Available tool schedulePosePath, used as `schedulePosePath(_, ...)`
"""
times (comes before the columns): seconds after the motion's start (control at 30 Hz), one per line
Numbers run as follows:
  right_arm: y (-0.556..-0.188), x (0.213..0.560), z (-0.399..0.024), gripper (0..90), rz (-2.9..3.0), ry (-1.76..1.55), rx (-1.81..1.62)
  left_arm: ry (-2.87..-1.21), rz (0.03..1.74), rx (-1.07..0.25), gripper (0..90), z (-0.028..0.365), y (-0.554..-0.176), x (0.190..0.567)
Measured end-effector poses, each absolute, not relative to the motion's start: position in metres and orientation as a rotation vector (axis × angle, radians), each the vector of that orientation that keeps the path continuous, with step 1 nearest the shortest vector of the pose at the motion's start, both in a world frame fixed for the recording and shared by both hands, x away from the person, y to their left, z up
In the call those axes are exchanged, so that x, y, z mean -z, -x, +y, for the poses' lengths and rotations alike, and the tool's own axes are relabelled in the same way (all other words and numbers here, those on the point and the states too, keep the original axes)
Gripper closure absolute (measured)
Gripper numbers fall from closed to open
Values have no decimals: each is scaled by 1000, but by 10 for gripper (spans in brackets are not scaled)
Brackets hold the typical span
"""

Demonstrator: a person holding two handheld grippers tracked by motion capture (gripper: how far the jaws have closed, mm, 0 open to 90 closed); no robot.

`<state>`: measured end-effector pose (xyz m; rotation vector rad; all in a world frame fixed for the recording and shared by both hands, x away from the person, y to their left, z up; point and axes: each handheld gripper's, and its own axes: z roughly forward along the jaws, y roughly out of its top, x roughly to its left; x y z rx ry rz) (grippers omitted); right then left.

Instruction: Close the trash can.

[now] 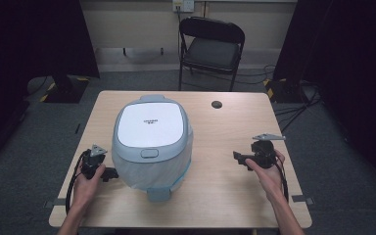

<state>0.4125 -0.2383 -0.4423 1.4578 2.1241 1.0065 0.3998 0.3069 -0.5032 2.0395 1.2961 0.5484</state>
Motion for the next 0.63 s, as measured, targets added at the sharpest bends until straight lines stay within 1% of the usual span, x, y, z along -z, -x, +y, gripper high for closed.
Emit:
schedulePosePath(0.13,-411,463,-250,167,2146,-1528,-976,-2040,1297,-549,5,307,-400,503)
schedulePosePath(0.3,-404,485,-266,188,2083,-1661,-939,-2039,1297,-549,5,307,-400,503)
schedulePosePath(0.47,-393,493,-263,184,2041,-1545,-845,-2038,1298,-546,5,307,-400,503)
schedulePosePath(0.5,-390,497,-261,163,2016,-1509,-839,-2040,1297,-549,5,307,-400,503)
schedulePosePath(0.63,-389,500,-260,156,1985,-1506,-865,-2039,1295,-548,4,307,-400,503)
